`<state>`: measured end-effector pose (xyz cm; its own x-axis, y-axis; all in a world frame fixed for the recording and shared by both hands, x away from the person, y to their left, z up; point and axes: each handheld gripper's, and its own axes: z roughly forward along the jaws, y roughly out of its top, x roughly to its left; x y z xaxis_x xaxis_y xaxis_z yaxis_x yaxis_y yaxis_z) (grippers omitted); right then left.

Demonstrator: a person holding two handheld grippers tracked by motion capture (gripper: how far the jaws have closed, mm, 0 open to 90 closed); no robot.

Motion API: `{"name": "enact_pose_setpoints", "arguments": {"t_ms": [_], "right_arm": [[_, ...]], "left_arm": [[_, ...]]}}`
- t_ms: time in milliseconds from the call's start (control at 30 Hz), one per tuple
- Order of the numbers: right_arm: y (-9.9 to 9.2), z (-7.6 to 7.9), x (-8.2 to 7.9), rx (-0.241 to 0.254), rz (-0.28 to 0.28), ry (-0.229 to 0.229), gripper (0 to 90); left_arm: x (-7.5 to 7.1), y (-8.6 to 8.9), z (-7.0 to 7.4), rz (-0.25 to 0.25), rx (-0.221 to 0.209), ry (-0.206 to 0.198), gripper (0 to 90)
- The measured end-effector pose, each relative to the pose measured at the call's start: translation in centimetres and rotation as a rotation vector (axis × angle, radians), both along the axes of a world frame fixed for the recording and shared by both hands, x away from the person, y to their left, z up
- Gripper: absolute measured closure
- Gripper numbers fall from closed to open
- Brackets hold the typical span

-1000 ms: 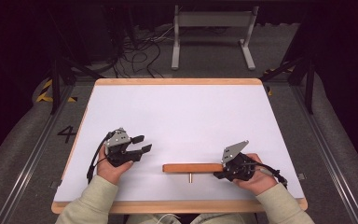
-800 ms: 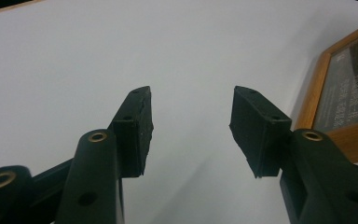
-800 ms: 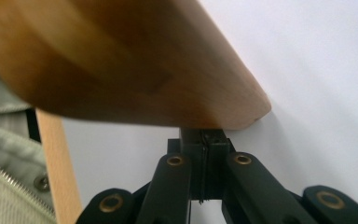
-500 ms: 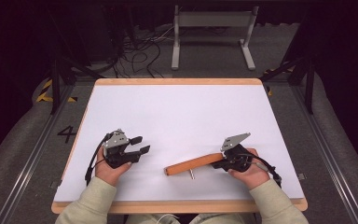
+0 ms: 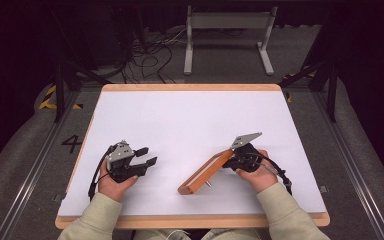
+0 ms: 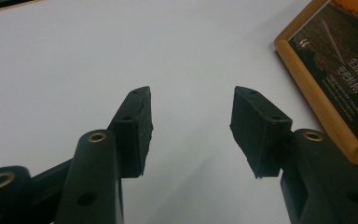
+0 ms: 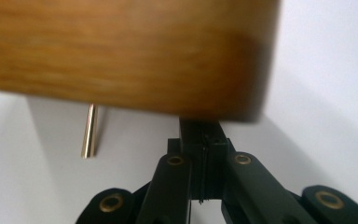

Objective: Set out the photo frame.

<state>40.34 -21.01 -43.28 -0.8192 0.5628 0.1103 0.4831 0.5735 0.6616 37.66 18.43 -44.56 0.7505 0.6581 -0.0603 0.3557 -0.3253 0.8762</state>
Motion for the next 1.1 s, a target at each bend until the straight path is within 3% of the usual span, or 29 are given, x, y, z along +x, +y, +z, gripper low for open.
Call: {"name": "enact_pose_setpoints", "arguments": {"t_ms": [667,1100], "right_arm": [[2.7,-0.8,3.4,0.064,-0.022,0.022,90.0],[5.1,-0.9,4.6,0.079,0.016,0.029,90.0]], "left_arm": [[0.0,0.2,-0.1,0.001,-0.001,-0.002,48.7],[0.0,0.2,-0.1,0.001,0.0,-0.004,48.7]]}}
